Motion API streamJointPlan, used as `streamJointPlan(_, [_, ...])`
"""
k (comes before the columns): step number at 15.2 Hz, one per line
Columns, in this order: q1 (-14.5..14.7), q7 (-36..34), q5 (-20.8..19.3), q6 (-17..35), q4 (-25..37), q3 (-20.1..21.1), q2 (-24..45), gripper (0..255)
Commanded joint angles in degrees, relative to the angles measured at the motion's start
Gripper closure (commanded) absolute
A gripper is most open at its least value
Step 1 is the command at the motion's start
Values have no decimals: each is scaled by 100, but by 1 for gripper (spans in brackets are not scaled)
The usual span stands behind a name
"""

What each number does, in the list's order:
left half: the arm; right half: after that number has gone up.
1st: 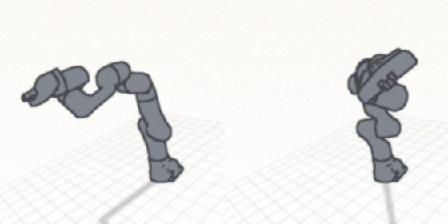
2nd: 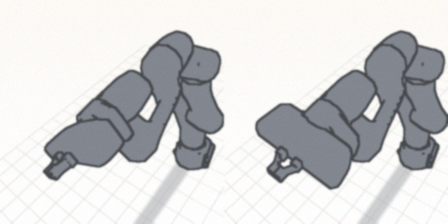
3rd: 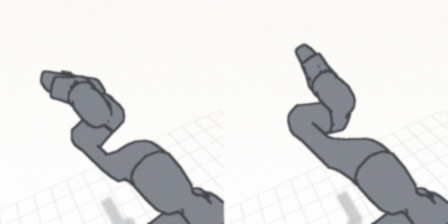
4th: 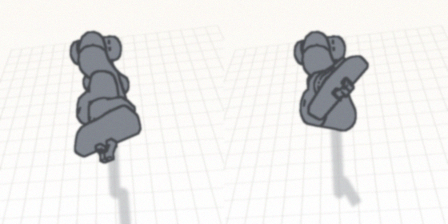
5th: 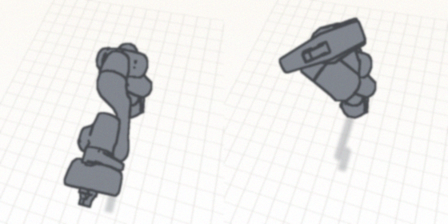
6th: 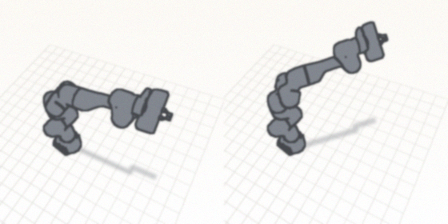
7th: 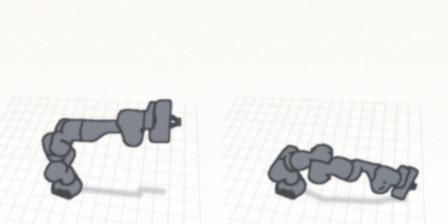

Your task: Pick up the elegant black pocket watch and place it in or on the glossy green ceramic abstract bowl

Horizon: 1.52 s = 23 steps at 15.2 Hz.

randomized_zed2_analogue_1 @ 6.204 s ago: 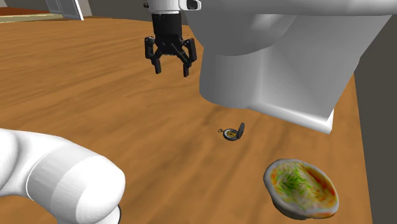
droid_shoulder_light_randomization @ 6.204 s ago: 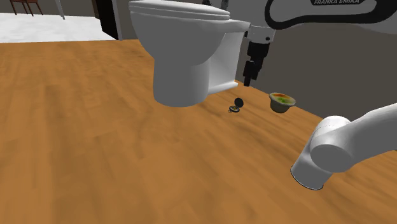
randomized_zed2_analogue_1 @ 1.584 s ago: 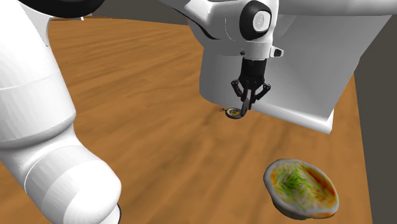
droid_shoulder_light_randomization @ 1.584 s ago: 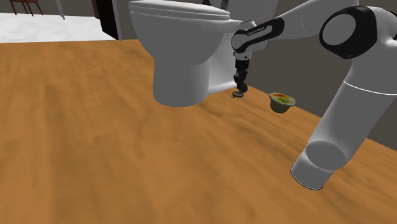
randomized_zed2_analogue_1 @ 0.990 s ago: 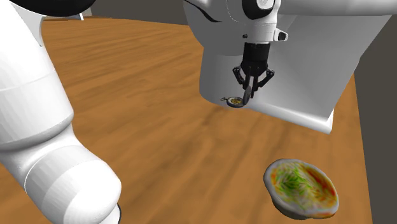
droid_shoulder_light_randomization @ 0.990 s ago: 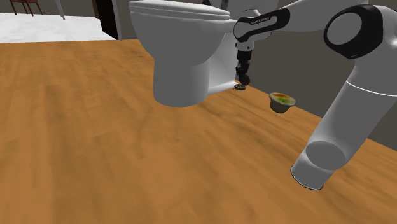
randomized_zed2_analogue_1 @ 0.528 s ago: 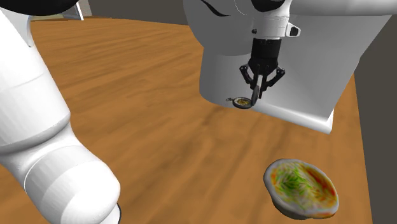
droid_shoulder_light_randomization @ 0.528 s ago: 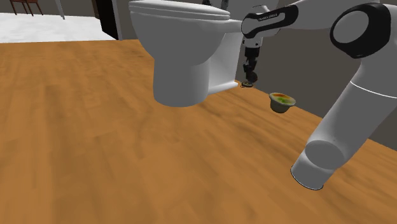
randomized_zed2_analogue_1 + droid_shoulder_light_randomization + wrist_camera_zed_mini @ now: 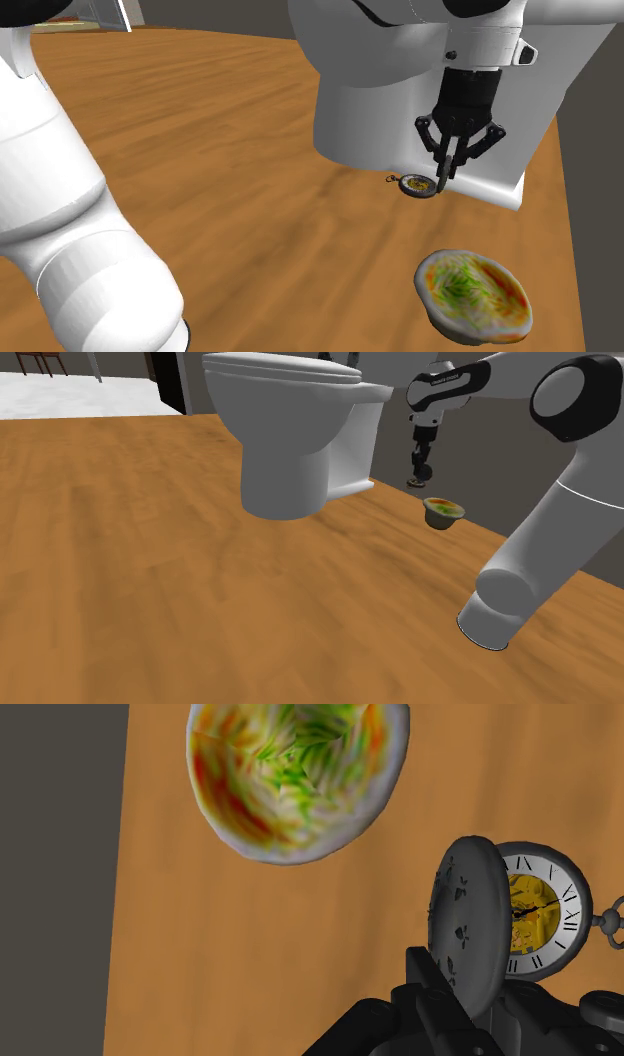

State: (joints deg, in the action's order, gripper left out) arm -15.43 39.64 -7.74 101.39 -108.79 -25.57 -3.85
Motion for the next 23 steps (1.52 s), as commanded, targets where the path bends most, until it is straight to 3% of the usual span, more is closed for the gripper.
streamJointPlan(1, [-120,260,-27,38,-5,-137,2,255])
streamJointPlan(11, [-826,1811,93,88,485,-938,413,255])
streamJointPlan(23, [-856,1782,154,992,-288,-957,570,255])
